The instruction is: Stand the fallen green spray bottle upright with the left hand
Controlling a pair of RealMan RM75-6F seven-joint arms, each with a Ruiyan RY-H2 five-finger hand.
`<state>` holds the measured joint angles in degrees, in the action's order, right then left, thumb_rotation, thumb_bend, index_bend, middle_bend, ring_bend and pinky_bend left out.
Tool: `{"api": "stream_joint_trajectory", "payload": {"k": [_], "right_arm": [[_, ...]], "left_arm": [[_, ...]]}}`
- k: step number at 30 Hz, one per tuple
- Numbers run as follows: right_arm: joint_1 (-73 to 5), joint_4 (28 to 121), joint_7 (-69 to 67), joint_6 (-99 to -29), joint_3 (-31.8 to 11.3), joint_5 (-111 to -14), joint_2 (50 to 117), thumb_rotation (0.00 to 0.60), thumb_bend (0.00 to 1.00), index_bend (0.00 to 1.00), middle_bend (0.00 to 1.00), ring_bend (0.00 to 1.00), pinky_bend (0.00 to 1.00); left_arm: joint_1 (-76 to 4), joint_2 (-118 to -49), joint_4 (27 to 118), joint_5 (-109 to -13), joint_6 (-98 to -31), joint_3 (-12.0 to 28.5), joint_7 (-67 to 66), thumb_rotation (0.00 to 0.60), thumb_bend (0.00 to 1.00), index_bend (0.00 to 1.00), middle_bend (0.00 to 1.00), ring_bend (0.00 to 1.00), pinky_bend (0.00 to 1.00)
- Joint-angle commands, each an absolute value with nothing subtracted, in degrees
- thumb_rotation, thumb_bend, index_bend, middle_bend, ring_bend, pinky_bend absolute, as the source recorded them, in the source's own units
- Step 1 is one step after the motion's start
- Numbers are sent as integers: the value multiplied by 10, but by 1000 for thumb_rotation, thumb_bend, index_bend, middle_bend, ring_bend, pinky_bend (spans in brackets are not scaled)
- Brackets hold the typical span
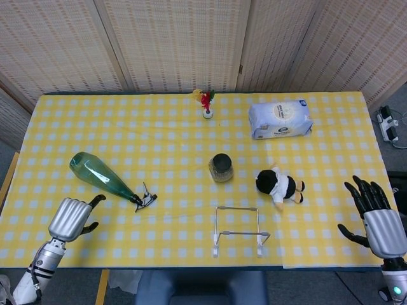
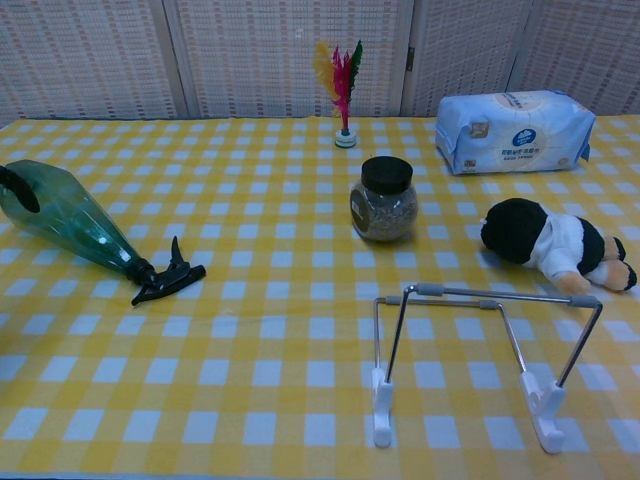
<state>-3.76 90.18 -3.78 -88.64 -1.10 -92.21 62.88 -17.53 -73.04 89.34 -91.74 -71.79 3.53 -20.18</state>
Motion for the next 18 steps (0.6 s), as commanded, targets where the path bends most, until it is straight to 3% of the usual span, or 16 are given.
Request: {"api": "stream_joint_trajectory", "payload": {"k": [1, 11, 18], "right_arm": [[-41, 902, -41, -879, -13, -918, 627, 600, 231, 0, 0, 0, 0], [-40, 901, -59, -879, -17, -912, 621, 600, 232, 0, 0, 0, 0], [-38, 895, -78, -881, -21, -906, 616, 600, 231, 0, 0, 0, 0]], "left_arm": [[-213, -765, 869, -897, -675, 45, -266, 600, 191, 350, 1000, 1000, 1000], [-279, -797, 826, -871, -601, 63, -255, 600, 246, 344, 1000, 1000, 1000], [-303, -834, 760, -860, -585, 60, -268, 600, 257, 362, 1000, 1000, 1000]]}}
